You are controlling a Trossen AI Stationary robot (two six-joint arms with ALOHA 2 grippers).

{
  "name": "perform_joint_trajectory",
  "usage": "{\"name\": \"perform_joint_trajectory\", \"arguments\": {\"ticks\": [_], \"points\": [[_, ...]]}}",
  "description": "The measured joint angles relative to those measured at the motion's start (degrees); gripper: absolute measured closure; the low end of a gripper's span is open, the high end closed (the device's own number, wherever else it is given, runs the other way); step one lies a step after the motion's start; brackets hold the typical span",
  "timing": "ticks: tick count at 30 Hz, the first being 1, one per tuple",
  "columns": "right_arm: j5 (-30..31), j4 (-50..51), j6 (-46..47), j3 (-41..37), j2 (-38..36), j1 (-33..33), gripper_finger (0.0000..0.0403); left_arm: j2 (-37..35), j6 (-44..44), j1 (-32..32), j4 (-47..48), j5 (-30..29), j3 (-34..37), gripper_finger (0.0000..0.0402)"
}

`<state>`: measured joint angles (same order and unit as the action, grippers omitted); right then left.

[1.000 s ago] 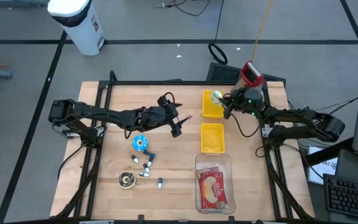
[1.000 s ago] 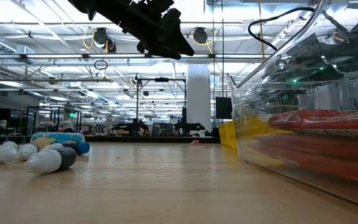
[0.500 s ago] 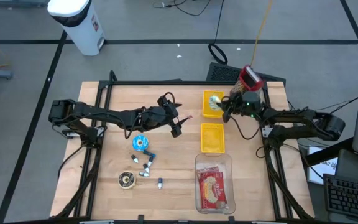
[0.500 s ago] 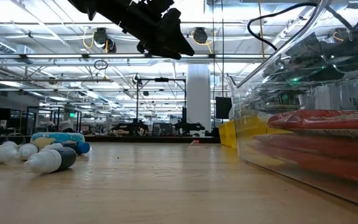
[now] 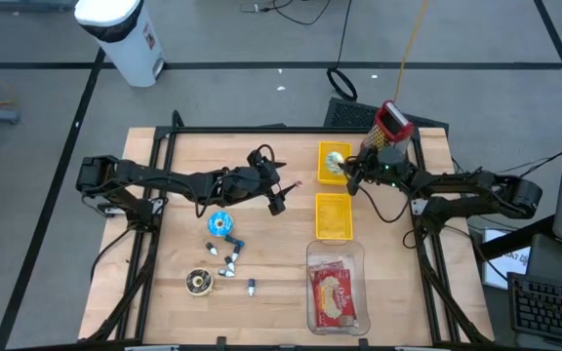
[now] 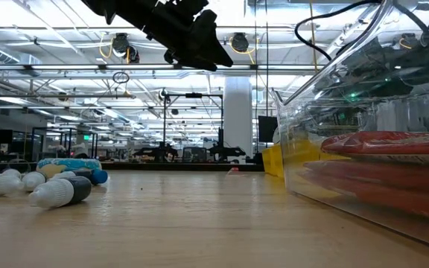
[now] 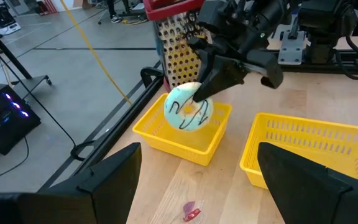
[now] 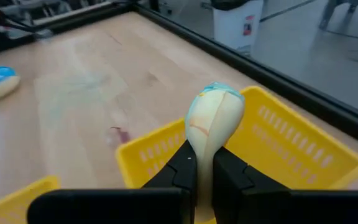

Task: Pick & Place Food Item
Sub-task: Put the light blue donut into the top yellow bin

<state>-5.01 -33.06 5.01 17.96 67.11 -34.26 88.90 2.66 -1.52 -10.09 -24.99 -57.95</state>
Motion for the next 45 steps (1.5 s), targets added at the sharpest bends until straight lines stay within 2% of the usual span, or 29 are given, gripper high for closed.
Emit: {"name": "perform_joint_trajectory", "arguments": {"ticks": [10,15,20,26,34,39,45], "points": [[-0.75,-3.58,-0.23,0.04,7.86,0.27,0.0388,0.0,0.04,0.0,0.0,0.0,0.0,0.0078],[-0.75,-3.97,-0.34,0.04,9.01,0.27,0.038,0.0,0.04,0.0,0.0,0.0,0.0,0.0078],[-0.75,-3.99,-3.29,0.04,9.01,0.27,0.0348,0.0,0.06,0.0,0.0,0.0,0.0,0.0078],[-0.54,-4.0,-7.19,0.04,9.01,0.29,0.0283,0.0,0.06,0.0,0.0,0.0,0.0,0.0078],[5.54,-4.46,-12.08,0.04,9.01,1.54,0.0214,0.0,0.04,0.0,0.01,0.0,0.0,0.0078],[7.12,-6.02,-13.7,0.07,8.99,2.94,0.0203,0.0,-0.07,0.0,0.01,0.0,0.0,0.0078],[13.42,-5.72,-15.4,0.07,8.97,3.39,0.0205,0.0,-0.2,0.0,0.02,0.0,0.0,0.0078]]}}
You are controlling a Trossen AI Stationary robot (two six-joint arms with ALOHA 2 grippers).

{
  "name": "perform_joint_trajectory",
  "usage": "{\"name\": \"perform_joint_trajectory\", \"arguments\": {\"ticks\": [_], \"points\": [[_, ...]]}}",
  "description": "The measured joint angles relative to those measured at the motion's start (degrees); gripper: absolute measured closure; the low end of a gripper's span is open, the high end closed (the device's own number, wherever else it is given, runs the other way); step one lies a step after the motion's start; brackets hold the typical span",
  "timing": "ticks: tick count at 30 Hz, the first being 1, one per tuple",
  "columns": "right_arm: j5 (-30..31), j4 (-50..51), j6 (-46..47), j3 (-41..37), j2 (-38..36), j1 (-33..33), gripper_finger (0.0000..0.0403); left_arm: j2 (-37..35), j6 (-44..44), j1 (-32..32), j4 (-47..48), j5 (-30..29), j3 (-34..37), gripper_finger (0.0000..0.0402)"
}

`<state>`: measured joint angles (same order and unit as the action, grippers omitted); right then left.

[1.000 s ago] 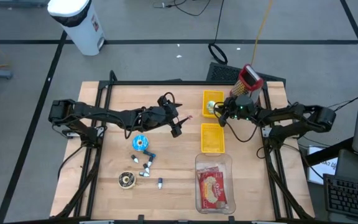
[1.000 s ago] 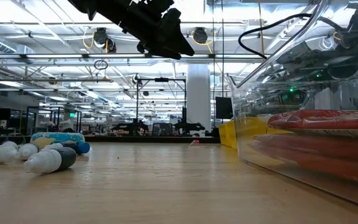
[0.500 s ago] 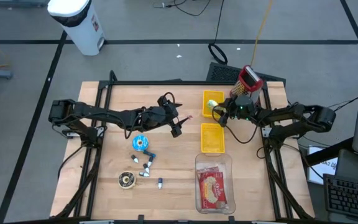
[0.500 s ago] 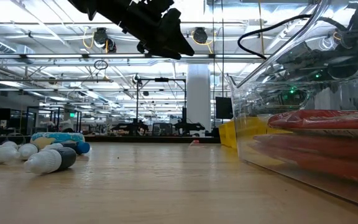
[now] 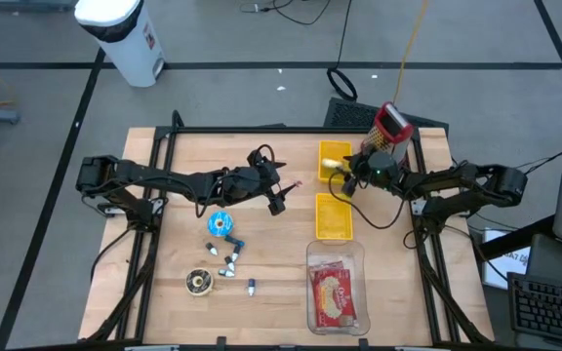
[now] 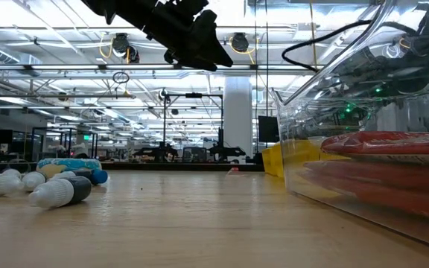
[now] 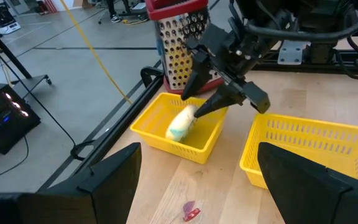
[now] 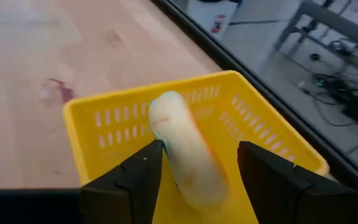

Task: Pick & Place Food Item
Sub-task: Put the light blue donut into the top yellow bin, then put the blue donut into the top yellow bin

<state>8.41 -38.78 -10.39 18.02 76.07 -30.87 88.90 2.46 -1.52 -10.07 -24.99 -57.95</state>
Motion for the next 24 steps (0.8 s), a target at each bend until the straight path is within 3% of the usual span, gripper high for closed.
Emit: {"name": "perform_joint_trajectory", "arguments": {"ticks": [14,24], "points": [[14.46,-4.48,-10.88,0.0,0.0,2.87,0.0216,0.0,0.02,-0.01,0.0,0.0,0.02,0.0078],[18.6,-12.73,-18.81,0.0,0.0,6.43,0.0216,0.0,0.04,-0.01,0.01,0.0,0.02,0.0078]]}}
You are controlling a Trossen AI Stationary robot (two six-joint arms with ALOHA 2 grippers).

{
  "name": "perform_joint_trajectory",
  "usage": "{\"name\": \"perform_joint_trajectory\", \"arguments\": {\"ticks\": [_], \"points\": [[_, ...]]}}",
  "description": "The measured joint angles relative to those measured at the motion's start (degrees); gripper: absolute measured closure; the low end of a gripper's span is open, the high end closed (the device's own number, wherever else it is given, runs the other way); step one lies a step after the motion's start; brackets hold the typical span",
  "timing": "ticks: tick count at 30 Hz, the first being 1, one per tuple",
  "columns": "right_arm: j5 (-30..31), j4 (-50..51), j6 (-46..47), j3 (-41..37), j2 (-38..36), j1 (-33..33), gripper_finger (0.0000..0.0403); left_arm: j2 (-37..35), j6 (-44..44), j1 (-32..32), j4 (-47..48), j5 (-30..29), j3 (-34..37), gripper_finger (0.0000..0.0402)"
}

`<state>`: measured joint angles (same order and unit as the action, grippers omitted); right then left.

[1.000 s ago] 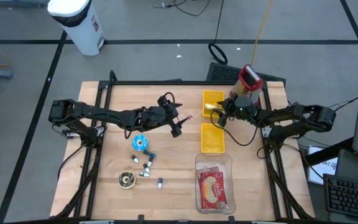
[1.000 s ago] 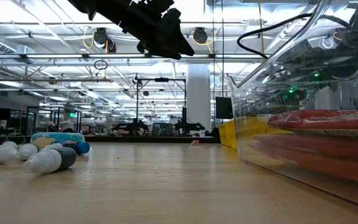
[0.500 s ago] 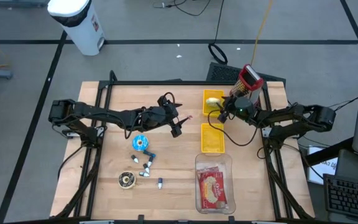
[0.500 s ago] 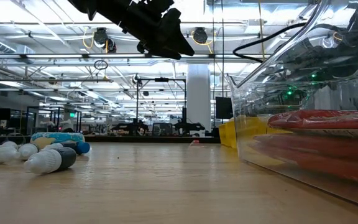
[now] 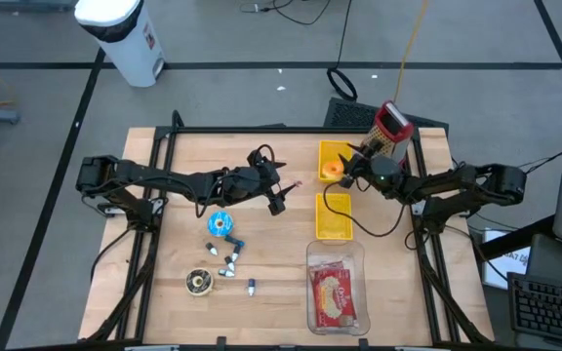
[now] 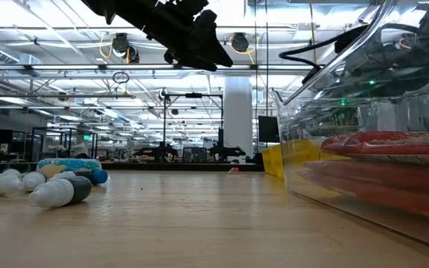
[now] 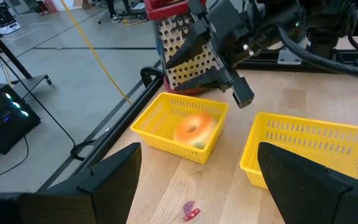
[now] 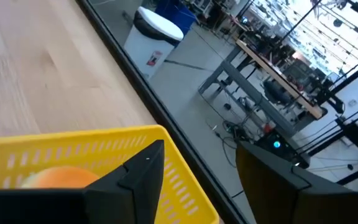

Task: Pick & Place Food Item
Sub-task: Put the blue donut into the top yellow bin

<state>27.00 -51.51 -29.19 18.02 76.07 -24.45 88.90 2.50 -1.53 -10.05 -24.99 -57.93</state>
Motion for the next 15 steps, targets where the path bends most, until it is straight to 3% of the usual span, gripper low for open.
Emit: {"name": "perform_joint_trajectory", "arguments": {"ticks": [4,7,11,15], "points": [[-0.45,0.39,4.25,0.0,0.0,1.41,0.0216,0.0,-0.01,0.0,0.25,0.0,0.0,0.0078],[-5.89,3.44,10.24,0.27,-0.84,2.16,0.0216,0.0,0.0,0.01,1.31,0.0,0.0,0.0078],[-12.07,19.04,17.44,5.36,-2.52,1.06,0.0216,0.0,0.0,-0.01,1.42,0.0,0.0,0.0078],[-12.09,30.01,18.09,10.38,-2.65,1.17,0.0216,-0.09,-0.04,0.01,4.62,-0.04,0.0,0.0078]]}}
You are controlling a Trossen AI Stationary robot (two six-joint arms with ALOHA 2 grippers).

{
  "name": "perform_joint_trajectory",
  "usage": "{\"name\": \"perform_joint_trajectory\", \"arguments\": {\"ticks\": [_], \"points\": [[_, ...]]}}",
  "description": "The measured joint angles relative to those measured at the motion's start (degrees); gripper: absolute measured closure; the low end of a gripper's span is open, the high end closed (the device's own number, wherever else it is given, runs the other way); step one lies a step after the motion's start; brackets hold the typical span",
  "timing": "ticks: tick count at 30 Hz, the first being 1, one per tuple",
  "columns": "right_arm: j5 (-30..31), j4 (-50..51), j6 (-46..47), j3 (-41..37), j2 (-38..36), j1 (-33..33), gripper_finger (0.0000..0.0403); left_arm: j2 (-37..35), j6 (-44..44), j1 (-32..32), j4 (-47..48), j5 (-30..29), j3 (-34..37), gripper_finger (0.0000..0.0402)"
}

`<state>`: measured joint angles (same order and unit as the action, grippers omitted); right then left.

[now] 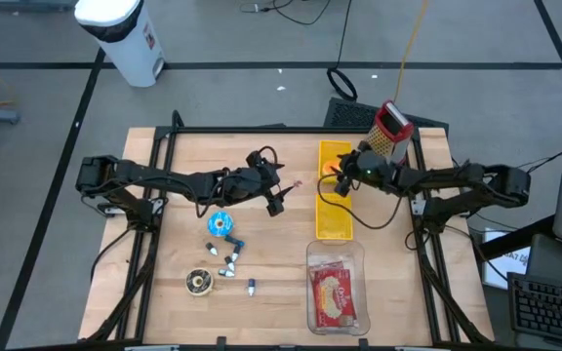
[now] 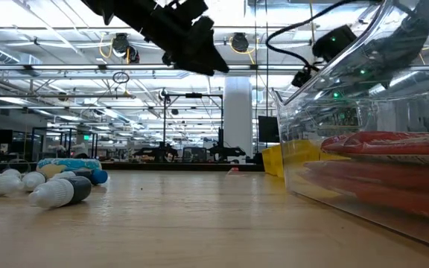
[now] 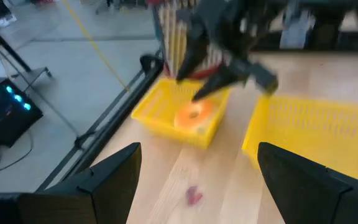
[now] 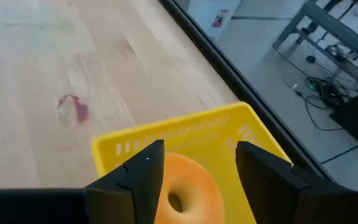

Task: Pick & Place Food Item
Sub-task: Put the blue donut into the top yellow bin

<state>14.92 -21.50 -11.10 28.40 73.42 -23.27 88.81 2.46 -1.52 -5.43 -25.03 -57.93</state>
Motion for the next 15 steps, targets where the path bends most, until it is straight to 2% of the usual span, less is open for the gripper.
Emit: {"name": "perform_joint_trajectory", "arguments": {"ticks": [4,9,15], "points": [[-0.03,1.21,2.4,1.12,-1.9,2.62,0.0216,-3.09,-8.0,0.44,16.65,0.03,0.07,0.0078],[0.0,2.91,4.63,1.12,-7.33,6.82,0.0216,-4.46,-23.59,0.77,39.1,5.89,0.1,0.0078],[0.26,4.44,4.66,1.12,-13.71,11.8,0.0216,-5.02,-37.8,2.18,51.91,9.13,4.79,0.0078]]}}
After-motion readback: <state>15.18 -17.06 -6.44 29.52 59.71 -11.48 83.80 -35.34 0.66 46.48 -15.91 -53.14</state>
